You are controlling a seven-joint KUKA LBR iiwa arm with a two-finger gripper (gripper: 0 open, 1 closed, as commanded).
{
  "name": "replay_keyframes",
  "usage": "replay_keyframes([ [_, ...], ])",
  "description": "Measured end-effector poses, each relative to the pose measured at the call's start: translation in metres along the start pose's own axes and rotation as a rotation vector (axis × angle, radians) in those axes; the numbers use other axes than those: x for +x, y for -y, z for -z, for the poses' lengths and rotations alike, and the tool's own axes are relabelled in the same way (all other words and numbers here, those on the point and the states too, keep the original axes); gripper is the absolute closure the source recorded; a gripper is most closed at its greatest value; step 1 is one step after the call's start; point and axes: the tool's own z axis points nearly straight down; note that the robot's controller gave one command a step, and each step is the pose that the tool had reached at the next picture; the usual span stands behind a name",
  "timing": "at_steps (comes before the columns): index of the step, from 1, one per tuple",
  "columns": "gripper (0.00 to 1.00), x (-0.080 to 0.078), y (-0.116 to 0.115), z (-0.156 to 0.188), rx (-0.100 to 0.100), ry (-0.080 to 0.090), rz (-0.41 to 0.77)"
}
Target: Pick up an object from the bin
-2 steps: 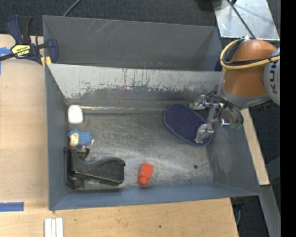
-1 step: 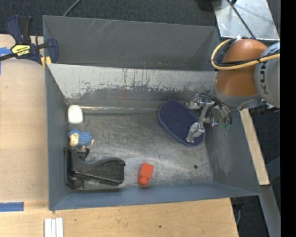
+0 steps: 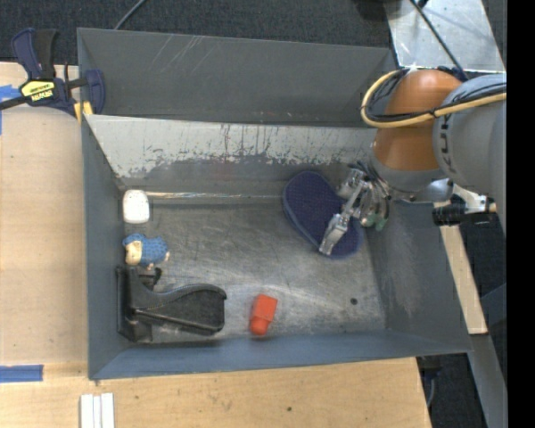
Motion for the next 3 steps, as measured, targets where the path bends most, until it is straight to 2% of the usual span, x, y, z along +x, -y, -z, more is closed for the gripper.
replay_keyframes([
  [1, 0.00, -0.011, 0.018, 0.000, -0.007, 0.010, 0.331],
  [2, 1.00, -0.011, 0.017, 0.001, -0.008, 0.013, 0.334],
  [3, 1.00, -0.014, 0.017, 0.077, -0.010, 0.029, 0.335],
])
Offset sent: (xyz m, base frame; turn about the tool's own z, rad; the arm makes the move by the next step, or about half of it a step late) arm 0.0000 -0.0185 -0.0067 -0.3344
